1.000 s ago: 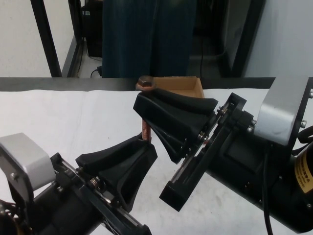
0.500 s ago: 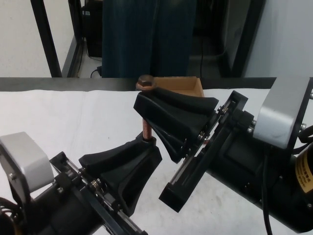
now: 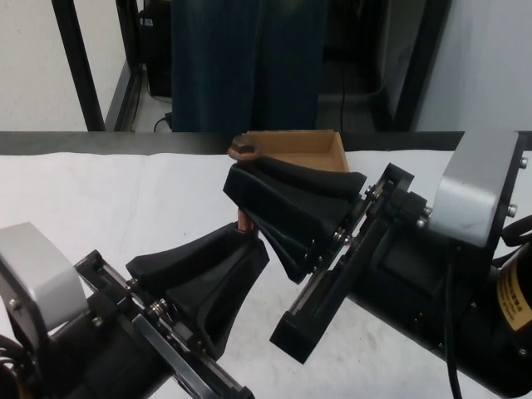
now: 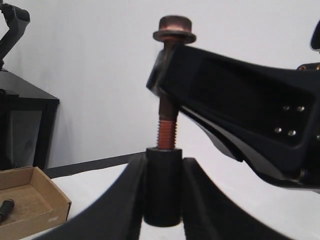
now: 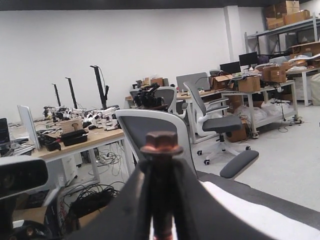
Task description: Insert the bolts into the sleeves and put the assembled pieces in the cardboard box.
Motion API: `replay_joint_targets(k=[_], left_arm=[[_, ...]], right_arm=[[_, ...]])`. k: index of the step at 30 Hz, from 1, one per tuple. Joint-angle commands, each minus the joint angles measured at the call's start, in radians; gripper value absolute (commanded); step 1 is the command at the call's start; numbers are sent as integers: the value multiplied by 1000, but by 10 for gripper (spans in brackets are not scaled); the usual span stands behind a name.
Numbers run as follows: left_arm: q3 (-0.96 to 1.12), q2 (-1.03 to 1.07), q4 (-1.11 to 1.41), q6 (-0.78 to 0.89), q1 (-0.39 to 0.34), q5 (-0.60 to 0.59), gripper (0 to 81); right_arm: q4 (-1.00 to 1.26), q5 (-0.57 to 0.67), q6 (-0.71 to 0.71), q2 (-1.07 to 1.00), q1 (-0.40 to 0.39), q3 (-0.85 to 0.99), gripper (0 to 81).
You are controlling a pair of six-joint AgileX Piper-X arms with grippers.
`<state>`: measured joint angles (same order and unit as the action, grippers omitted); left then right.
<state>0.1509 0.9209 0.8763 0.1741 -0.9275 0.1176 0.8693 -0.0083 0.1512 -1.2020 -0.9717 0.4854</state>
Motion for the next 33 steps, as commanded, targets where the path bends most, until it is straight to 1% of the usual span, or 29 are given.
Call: replay_joint_targets(k=[1, 6, 10, 14, 18, 29, 33], left_arm=[[3, 3, 31, -10, -3, 17, 9], [3, 3, 34, -28, -3, 27, 9], [3, 3, 50, -55, -3, 100, 9], [3, 3, 50, -69, -3, 104, 9], [3, 3, 50, -70, -3, 104, 9], [3, 3, 48, -70, -3, 104, 9], [3, 3, 48, -70, -3, 104, 9]], right_arm=[[-12, -1, 6, -3, -2, 4, 3], [-20, -1, 89, -3, -2, 4, 3], [-28, -1, 145, -3, -2, 1, 3], [-28, -1, 145, -3, -2, 1, 3], [-49, -1, 198, -3, -2, 1, 3], [-55, -1, 209, -3, -2, 1, 3], [-101, -1, 209, -3, -2, 1, 2]])
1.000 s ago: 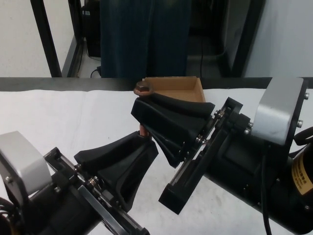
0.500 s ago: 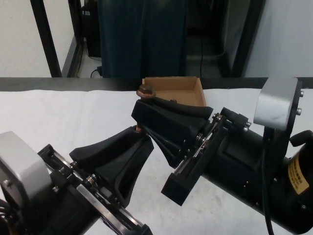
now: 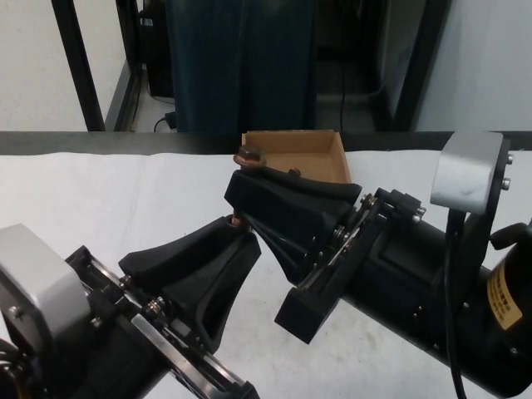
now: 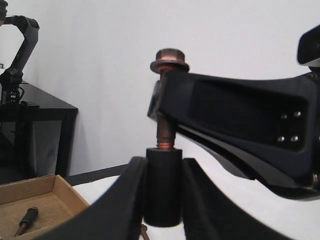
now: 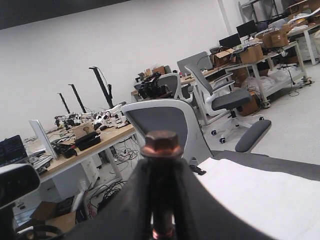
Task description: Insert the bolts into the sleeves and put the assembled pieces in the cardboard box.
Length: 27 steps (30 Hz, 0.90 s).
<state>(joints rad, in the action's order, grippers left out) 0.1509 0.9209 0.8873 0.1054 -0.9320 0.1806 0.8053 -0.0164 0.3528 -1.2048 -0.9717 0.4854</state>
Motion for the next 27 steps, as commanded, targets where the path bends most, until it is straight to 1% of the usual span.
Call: replay_joint_targets(k=[1, 2, 4, 7, 10, 11, 14, 16, 17, 18, 24, 27], left_arm=[[3, 3, 37, -1, 2, 41, 9], [3, 3, 37, -1, 2, 41, 9], [3, 3, 37, -1, 2, 41, 9], [3, 3, 37, -1, 2, 41, 9], [3, 3, 37, -1, 2, 41, 9], [3, 3, 37, -1, 2, 41, 9], [3, 3, 34, -1, 2, 41, 9], [3, 3, 34, -1, 2, 41, 9], [3, 3, 34, -1, 2, 41, 9], [3, 3, 34, -1, 2, 41, 9], [3, 3, 29, -1, 2, 41, 9], [3, 3, 30, -1, 2, 45, 9]], right_arm=[[-50, 7, 7, 0, -2, 1, 2], [-61, 7, 7, 0, -2, 1, 1], [-80, 7, 7, 0, -2, 1, 39], [-99, 7, 7, 0, -2, 1, 169], [-98, 22, 4, 0, -2, 1, 377], [-98, 39, -10, 0, -2, 1, 432], [-98, 85, -61, 0, -2, 1, 638], [-89, 83, -88, 0, -4, 1, 754], [-86, 82, -102, 0, -3, 1, 787], [-75, 83, -109, 0, -3, 1, 810], [-52, 83, -121, 0, -3, 1, 795], [-52, 45, -121, 0, -3, 1, 795]])
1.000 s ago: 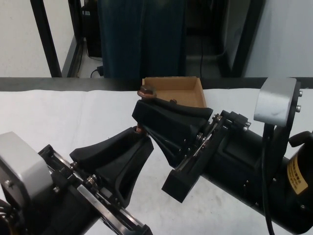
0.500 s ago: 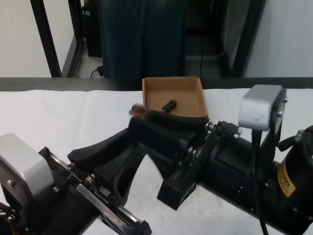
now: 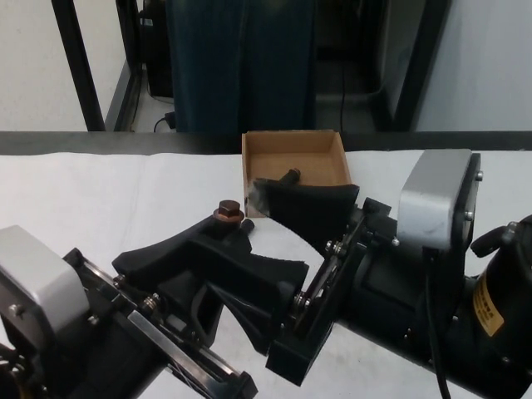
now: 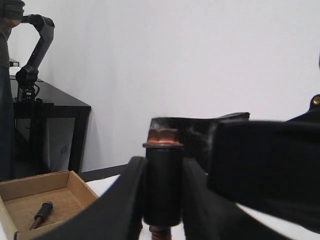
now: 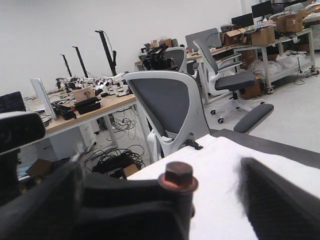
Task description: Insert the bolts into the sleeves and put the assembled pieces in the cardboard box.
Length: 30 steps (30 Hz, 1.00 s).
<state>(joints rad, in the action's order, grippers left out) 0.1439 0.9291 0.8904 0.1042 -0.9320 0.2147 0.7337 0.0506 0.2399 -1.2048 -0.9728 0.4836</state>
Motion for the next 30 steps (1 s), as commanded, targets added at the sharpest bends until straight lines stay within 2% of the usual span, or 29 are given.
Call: replay_joint_targets(k=[1, 4, 7, 14, 18, 22, 26, 30], left_arm=[[10, -6, 27, 0, 4, 26, 9], [13, -6, 4, 0, 13, 57, 9], [15, -6, -32, 12, 50, 65, 9], [84, 55, -113, 101, 178, 83, 9], [181, 164, -154, 132, 249, 71, 6], [303, 282, -221, 133, 283, -5, 86], [426, 389, -291, 133, 284, -68, 181], [548, 488, -357, 135, 284, -89, 246]], right_arm=[[18, -33, -8, 0, 2, 3, 795], [3, -93, -52, 0, 11, 3, 795], [5, -236, -171, 0, 13, 3, 795], [5, -464, -414, 0, 13, 3, 795], [5, -596, -456, 0, 13, 3, 795], [5, -698, -471, 0, 13, 3, 795], [5, -705, -599, 0, 18, 3, 795], [5, -793, -607, 0, 88, 5, 795]])
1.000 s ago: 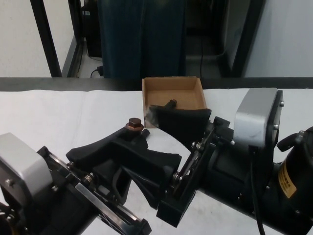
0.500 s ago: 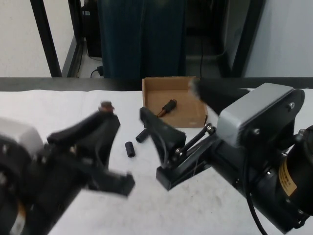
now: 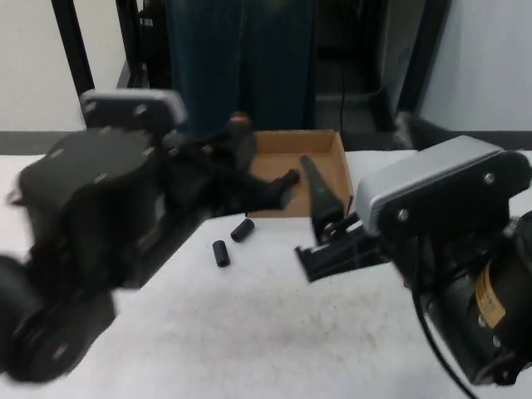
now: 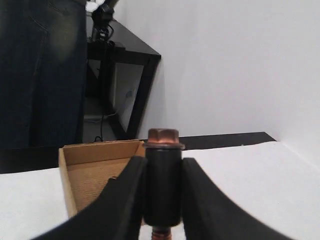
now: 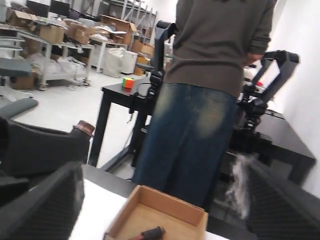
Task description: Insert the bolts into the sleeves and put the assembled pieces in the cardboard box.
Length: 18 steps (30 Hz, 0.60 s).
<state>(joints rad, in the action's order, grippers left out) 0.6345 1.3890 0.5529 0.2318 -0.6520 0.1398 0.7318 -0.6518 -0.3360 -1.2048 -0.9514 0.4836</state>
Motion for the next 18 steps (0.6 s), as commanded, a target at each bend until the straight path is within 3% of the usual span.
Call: replay_joint_targets(k=[1, 10, 14, 18], left_arm=[[81, 48, -39, 8, 4, -14, 253], [324, 260, -168, 35, 90, -15, 260], [408, 346, -175, 33, 133, -19, 260], [435, 351, -174, 10, 142, -131, 260]], right_arm=[[7, -102, -31, 0, 92, 5, 795], [-44, -83, -39, 0, 434, 5, 795], [-48, -83, -119, 0, 529, 5, 795], [-71, -60, -112, 0, 556, 5, 795]])
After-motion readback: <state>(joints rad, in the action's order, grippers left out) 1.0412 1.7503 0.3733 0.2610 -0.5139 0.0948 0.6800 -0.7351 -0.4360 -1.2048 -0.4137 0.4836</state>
